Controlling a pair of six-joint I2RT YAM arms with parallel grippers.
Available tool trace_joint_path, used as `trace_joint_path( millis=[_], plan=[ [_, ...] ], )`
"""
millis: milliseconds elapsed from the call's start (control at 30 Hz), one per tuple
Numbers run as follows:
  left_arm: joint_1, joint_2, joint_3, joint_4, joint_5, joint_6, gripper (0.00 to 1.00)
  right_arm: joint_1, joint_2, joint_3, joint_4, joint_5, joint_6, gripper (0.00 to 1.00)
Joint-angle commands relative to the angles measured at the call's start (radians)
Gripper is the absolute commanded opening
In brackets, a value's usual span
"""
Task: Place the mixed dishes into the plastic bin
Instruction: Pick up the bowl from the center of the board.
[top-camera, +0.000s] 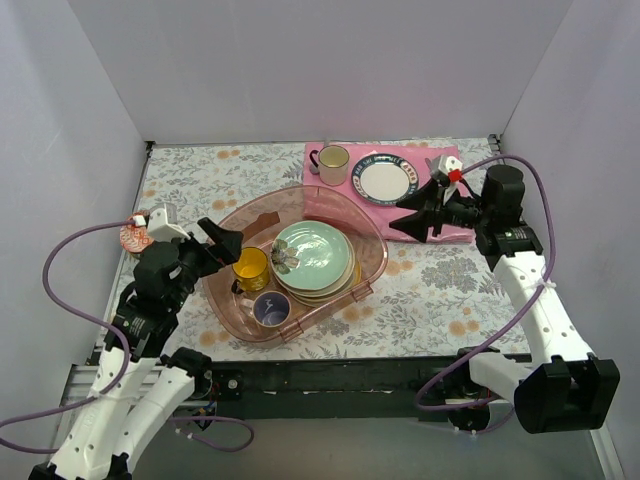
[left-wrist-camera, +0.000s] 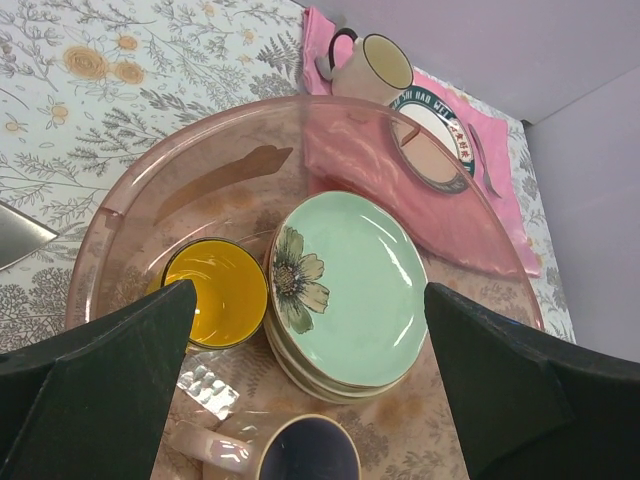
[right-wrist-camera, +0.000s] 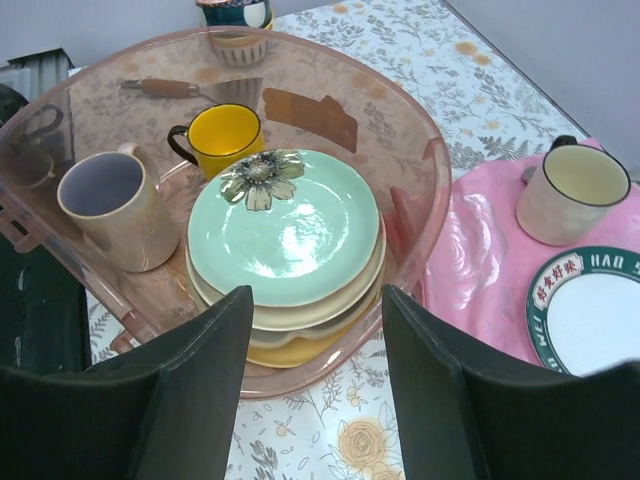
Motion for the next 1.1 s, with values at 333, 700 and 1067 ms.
trace_joint_path(
  millis=[333,700,1067],
  plan=[
    [0.022,0.215,0.097,-0.022,-0.092,-0.048,0.98,-0.174,-0.088,-0.243,0.354,-0.055,0.220,0.63],
    [0.437,0.338,0.149,0.044,0.287,-0.010,0.98,-0.195,-0.107,-0.286,0.325,-0.054,0.123,0.63],
    [0.626,0.414,0.147,0.118,0.530,-0.139,0.98,-0.195,-0.114,-0.266,0.283,-0.037,0.096,0.63]
  ],
)
